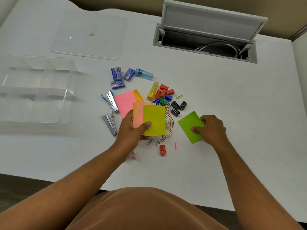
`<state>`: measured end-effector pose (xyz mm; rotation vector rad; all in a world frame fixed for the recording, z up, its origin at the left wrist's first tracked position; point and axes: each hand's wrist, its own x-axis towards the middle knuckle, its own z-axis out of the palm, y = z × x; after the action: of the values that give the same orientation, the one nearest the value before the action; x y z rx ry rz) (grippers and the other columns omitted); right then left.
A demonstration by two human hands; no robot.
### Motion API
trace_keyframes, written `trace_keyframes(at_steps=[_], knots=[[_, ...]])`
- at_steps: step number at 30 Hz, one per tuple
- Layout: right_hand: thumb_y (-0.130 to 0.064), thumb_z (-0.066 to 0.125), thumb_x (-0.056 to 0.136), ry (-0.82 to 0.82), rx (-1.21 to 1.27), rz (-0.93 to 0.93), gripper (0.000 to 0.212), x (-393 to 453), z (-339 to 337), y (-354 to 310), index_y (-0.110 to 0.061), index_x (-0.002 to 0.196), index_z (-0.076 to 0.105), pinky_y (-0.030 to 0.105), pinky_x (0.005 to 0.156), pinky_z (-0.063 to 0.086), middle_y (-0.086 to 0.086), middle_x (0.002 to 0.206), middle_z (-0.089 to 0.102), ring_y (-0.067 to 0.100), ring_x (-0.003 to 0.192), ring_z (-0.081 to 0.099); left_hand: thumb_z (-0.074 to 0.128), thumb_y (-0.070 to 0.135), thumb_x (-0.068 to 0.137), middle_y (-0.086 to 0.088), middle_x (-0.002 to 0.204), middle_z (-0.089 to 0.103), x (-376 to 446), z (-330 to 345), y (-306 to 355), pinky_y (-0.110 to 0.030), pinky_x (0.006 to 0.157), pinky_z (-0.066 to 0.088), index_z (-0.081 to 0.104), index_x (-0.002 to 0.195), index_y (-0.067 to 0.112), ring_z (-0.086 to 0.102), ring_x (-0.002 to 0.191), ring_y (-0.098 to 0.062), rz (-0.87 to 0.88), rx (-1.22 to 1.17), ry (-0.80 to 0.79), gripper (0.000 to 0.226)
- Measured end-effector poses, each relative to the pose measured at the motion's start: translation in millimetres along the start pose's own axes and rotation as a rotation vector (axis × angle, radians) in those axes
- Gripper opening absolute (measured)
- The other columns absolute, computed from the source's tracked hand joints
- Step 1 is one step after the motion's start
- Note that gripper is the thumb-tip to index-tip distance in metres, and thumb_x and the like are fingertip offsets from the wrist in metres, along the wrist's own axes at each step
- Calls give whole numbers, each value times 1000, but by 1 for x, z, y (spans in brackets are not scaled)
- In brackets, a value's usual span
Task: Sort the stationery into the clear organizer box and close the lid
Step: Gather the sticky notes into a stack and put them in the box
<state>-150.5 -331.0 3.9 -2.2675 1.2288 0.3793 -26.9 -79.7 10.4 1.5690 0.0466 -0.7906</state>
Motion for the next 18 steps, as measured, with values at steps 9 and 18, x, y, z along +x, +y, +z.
trace_keyframes(at_steps=[9, 18], knots=[[-20, 78, 82, -397, 1095, -145, 40, -38, -33, -29, -9, 119, 67, 35, 80, 63, 9, 114, 77, 26, 103, 75, 69, 21, 98, 20, 114, 68, 1, -1, 0, -32, 65, 63, 54, 120, 47, 74, 98, -18, -8, -55, -56, 37], [-26, 58, 104, 13, 885, -214, 23, -90, 68, -120, -26, 124, 47, 32, 87, 56, -13, 112, 64, 4, 102, 64, 65, 23, 101, 2, 132, 71, -15, -8, 3, -48, 80, 64, 54, 138, 35, 73, 113, -27, -18, -210, -96, 41]])
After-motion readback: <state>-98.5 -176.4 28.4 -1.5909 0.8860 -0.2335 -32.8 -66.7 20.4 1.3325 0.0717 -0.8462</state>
